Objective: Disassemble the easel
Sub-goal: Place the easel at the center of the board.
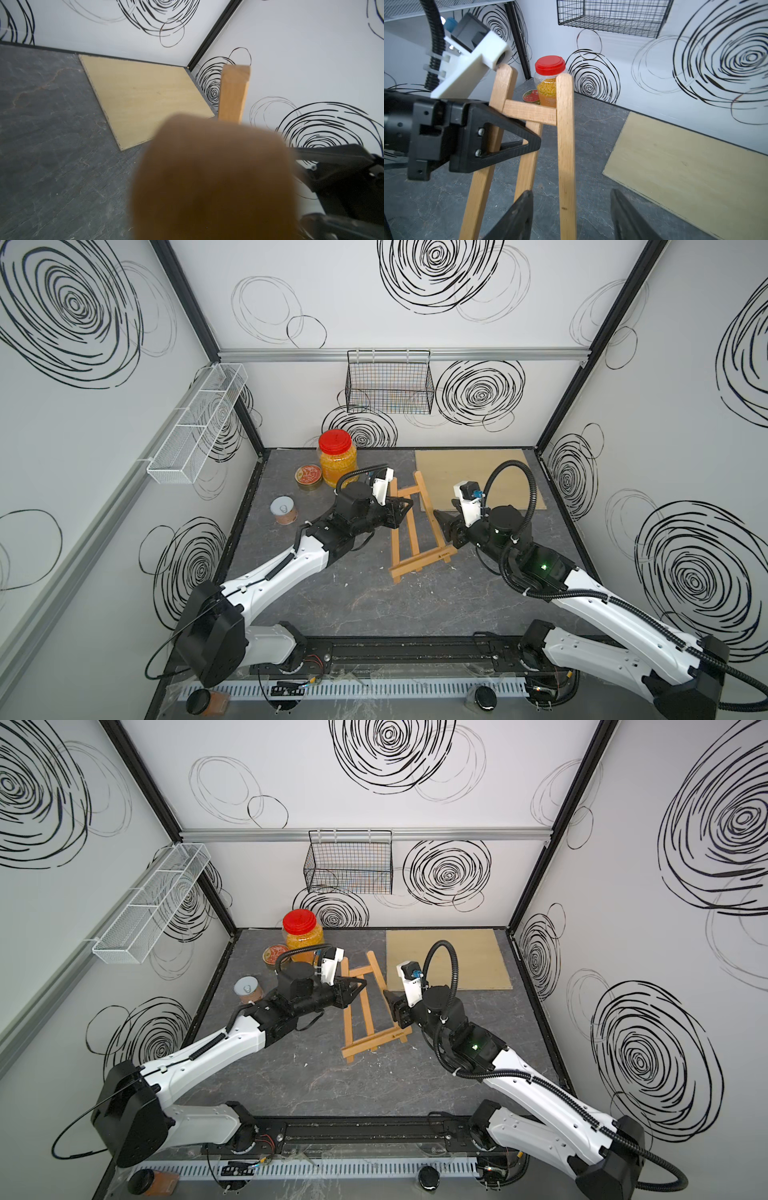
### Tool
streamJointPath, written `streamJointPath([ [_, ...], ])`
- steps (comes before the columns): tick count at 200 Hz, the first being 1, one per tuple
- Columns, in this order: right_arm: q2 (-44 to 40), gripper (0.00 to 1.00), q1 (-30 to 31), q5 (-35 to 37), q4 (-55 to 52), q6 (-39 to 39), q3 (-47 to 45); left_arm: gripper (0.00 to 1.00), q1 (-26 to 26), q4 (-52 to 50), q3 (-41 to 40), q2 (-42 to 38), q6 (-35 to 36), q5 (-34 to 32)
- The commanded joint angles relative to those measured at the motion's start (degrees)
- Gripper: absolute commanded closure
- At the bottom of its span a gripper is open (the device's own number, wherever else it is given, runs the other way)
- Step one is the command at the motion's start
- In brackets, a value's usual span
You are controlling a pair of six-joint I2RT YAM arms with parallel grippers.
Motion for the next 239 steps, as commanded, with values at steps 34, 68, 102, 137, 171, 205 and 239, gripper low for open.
streamJointPath([
  [34, -3.81, 0.36, -4.46, 6.23, -8.63, 10.3, -1.12, 1.0, 0.59, 1.33, 4.39, 9.18, -2.27, 9.46],
  [68, -4.16, 0.35, -12.18, -1.54, -11.03, 15.34, -3.49, 1.0, -0.97, 1.53, 5.75, 14.99, -2.98, 14.29],
  [102, -4.52, 0.35, -15.07, -4.55, -10.69, 17.2, -5.86, 1.0, -1.51, 6.2, 4.51, 19.41, -6.2, 18.86],
  [137, -3.39, 0.35, -16.16, -6.81, -11.6, 17.92, -6.74, 1.0, -1.65, 7.42, 3.55, 22.71, -7.09, 19.38],
  [171, -2.89, 0.34, -16.56, -8.29, -11.75, 18.97, -7.7, 1.0, -0.91, 9.91, 1.88, 25.2, -8.68, 18.91],
  [205, -2.79, 0.34, -16.68, -8.95, -11.7, 19.5, -8.59, 1.0, -0.37, 10.15, 1.93, 27.84, -8.74, 19.83],
  [239, -2.16, 0.34, -16.85, -9.54, -11.73, 19.73, -8.9, 1.0, 0.28, 10.67, 1.68, 30.12, -8.66, 20.19],
])
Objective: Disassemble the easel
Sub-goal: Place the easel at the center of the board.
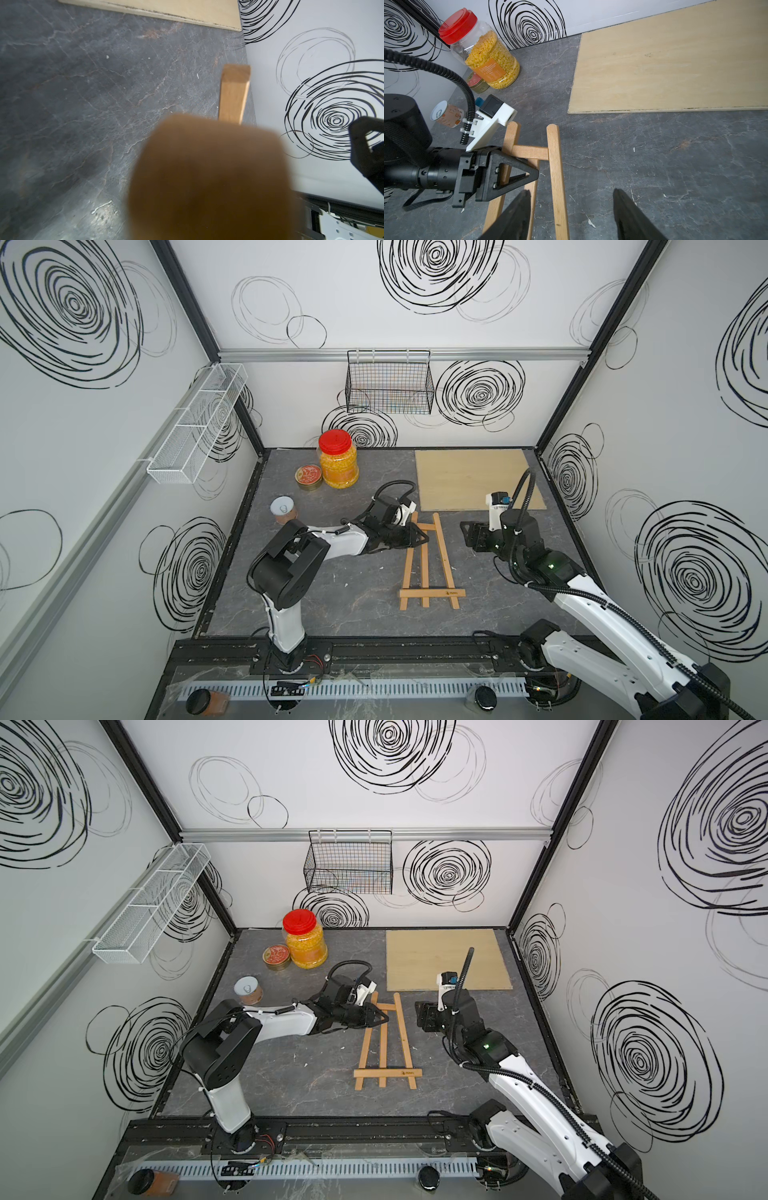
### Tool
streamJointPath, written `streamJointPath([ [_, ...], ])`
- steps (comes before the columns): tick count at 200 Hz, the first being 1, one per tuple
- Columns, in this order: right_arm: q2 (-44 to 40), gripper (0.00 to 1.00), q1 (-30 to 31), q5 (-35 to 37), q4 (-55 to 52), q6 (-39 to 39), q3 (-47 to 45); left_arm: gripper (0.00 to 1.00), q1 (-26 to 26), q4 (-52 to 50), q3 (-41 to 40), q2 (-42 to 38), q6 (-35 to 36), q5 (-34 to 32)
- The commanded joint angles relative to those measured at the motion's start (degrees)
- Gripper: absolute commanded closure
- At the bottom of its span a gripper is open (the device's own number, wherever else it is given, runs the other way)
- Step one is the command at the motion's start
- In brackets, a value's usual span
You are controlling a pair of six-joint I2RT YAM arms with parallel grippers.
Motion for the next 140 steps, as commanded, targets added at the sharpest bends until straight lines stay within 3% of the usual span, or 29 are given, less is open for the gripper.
streamJointPath([
  [1, 0.56, 0.34, -0.35, -0.87, -1.02, 1.13, -0.61, 1.0, 0.66, 4.22, -0.22, 1.52, -0.19, 1.45],
  [29, 1.41, 0.34, -0.39, -1.46, -0.94, 1.42, -0.7, 1.0, 1.76, 4.45, -0.53, 3.56, -0.19, 1.38],
  [72, 2.34, 0.33, -0.45, -1.99, -0.58, 1.95, -0.92, 0.91, 3.57, 4.14, -0.62, 5.38, 0.7, 1.49],
  [140, 5.07, 0.33, -0.46, -1.77, -2.0, 2.3, 0.95, 0.69, 6.07, -0.9, 0.3, 5.83, 4.9, -0.64],
])
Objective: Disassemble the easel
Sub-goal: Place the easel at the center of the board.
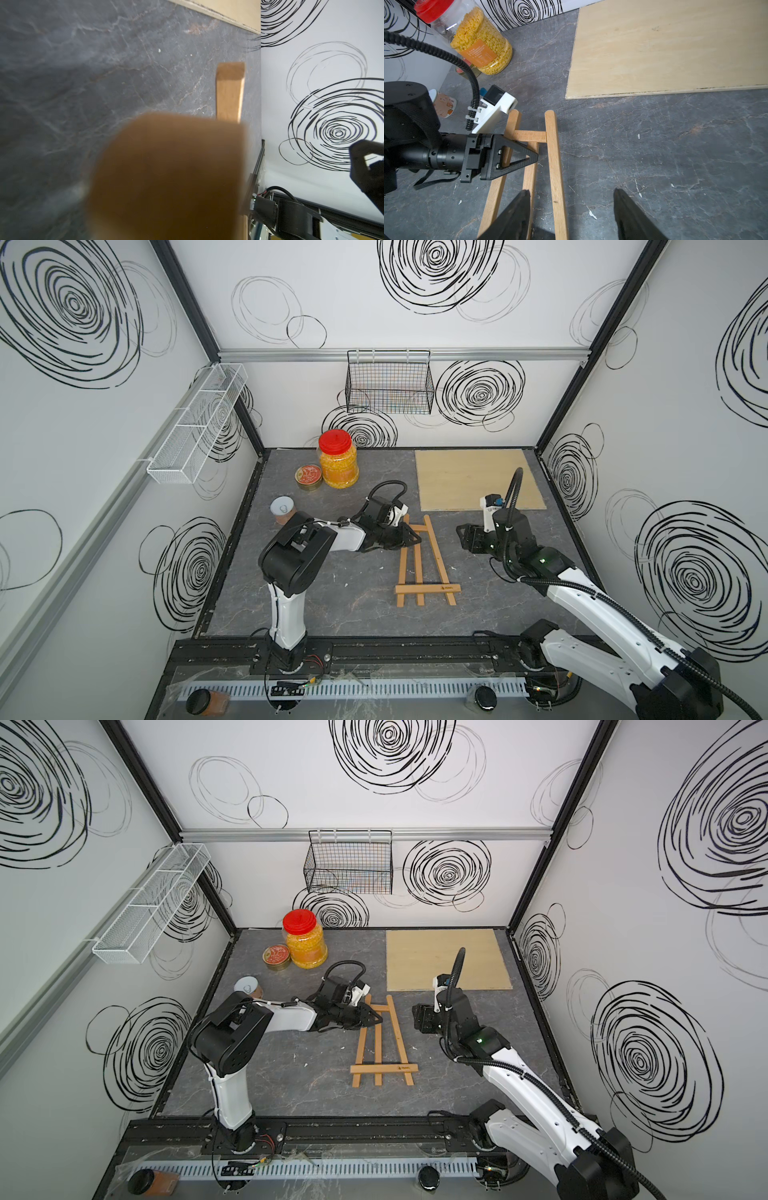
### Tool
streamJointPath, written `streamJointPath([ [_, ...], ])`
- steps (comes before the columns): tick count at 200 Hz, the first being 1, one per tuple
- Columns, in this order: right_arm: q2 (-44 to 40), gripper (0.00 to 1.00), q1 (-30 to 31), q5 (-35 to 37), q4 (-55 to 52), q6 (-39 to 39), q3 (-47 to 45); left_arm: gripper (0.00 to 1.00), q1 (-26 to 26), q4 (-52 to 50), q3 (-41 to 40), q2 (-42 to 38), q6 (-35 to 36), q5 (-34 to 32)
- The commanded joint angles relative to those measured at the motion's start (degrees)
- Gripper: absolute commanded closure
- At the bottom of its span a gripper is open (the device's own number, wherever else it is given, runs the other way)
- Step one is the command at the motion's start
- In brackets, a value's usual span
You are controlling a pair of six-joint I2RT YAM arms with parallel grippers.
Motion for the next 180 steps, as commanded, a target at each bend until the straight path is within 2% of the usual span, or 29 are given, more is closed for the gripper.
streamJointPath([
  [1, 0.87, 0.33, -0.21, 0.13, -1.65, 0.97, 1.33, 0.69, 1.51, -1.88, 0.54, 0.71, 4.64, -3.46],
  [52, 1.31, 0.33, -0.36, 0.4, -0.74, -0.03, 0.98, 0.49, 2.4, -10.33, 1.24, -2.33, 10.28, -8.45],
  [101, 1.33, 0.33, -1.36, 1.91, -2.46, -2.95, 3.44, 0.35, 4.14, -15.38, 0.72, -6.92, 13.28, -12.16],
  [146, -1.37, 0.32, -3.82, 4.17, -3.94, -5.72, 5.05, 0.26, 6.74, -21.75, 2.35, -10.88, 16.47, -16.3],
  [180, -4.25, 0.31, -6.06, 6.93, -3.11, -8.61, 5.66, 0.22, 9.58, -24.71, 3.54, -14.52, 19.06, -16.62],
])
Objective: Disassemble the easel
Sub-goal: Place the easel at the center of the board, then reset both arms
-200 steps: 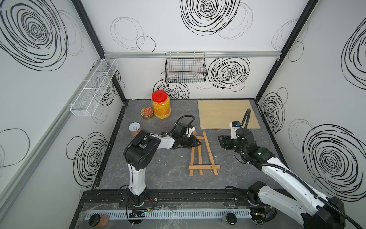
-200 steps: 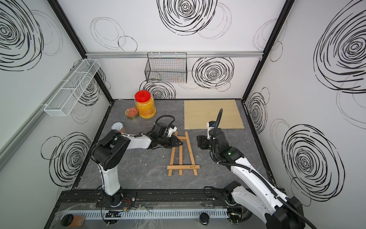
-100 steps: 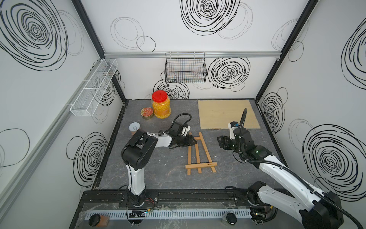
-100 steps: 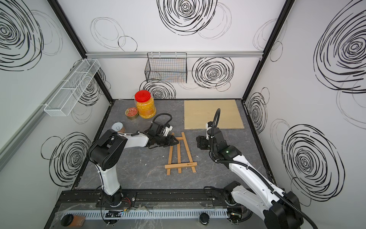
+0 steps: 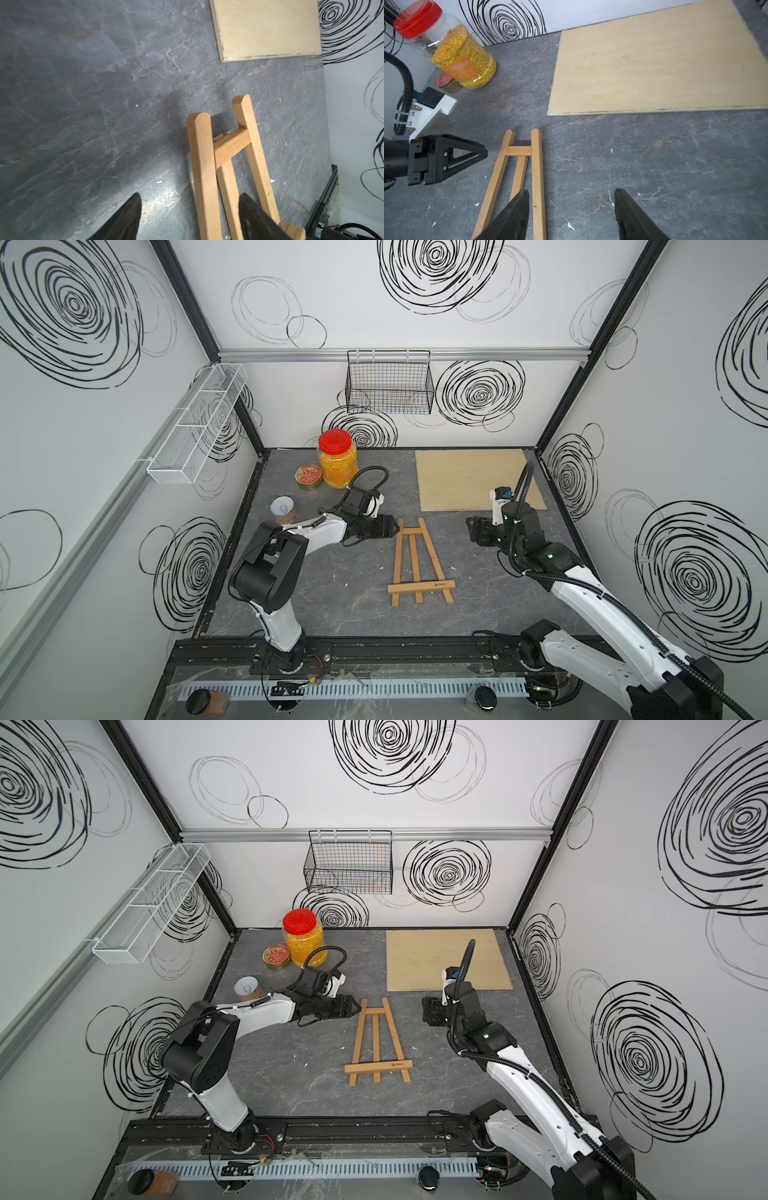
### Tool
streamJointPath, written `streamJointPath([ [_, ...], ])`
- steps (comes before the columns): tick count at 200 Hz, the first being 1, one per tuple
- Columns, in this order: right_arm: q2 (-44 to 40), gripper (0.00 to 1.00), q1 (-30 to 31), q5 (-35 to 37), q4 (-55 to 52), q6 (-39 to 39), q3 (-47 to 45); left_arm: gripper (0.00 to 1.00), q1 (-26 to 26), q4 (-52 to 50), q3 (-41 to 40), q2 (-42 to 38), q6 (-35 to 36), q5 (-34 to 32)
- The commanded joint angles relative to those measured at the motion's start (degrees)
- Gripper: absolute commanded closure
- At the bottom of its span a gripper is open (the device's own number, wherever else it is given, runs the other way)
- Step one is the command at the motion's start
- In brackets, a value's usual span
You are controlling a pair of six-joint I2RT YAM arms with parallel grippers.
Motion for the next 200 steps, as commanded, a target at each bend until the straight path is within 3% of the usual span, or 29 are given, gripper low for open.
streamJointPath([
  [1, -2.6, 0.3, -1.43, 3.26, -0.66, -2.93, 2.03, 0.22, 2.11, -4.02, 2.57, -3.38, 3.5, -1.97],
  [50, -5.22, 0.2, -4.5, 8.34, 1.91, -7.68, 2.28, 0.2, 6.44, -11.35, 5.98, -10.15, 8.41, -6.56],
  [90, -5.57, 0.0, -8.03, 13.89, 4.94, -10.63, 0.7, 0.18, 9.71, -13.03, 6.03, -18.7, 12.83, -13.45],
  [150, -5.48, 0.0, -15.98, 13.16, 15.51, -13.0, -6.57, 0.14, 17.26, -6.29, -3.42, -30.08, 16.43, -18.46],
  [200, -4.21, 0.0, -19.6, 11.12, 28.15, -12.42, -15.33, 0.06, 20.21, 1.51, -13.54, -37.17, 20.03, -24.88],
])
